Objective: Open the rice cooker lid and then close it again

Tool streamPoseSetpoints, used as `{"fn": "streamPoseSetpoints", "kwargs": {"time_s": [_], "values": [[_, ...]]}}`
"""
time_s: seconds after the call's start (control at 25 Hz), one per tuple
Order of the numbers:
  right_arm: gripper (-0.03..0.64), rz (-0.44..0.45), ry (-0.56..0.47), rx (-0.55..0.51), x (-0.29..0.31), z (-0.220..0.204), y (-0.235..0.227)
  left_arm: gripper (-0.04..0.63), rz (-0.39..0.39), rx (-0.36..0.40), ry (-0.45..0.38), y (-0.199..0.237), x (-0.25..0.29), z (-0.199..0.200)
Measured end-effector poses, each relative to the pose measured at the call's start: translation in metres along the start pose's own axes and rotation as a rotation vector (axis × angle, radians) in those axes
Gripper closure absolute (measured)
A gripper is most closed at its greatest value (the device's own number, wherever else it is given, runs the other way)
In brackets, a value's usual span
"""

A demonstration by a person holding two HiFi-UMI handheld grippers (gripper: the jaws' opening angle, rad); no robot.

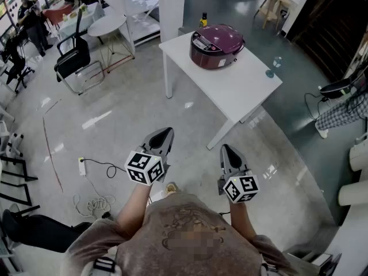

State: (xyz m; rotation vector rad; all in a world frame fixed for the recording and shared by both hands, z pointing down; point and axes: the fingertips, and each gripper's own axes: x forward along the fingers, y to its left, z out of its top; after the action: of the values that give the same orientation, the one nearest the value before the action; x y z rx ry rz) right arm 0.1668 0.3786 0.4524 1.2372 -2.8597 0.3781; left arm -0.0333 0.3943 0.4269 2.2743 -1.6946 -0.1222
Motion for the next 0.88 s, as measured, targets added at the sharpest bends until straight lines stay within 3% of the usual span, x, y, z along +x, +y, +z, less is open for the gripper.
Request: {"fn": "streamPoseSetpoints", "kwargs": {"time_s": [0.88], "values": [[0.615, -0.022, -0.015, 0.036, 0.022, 0.004, -0.01, 0.575, -0.003, -0.001, 0.009, 0.013, 0.016, 0.004]]}}
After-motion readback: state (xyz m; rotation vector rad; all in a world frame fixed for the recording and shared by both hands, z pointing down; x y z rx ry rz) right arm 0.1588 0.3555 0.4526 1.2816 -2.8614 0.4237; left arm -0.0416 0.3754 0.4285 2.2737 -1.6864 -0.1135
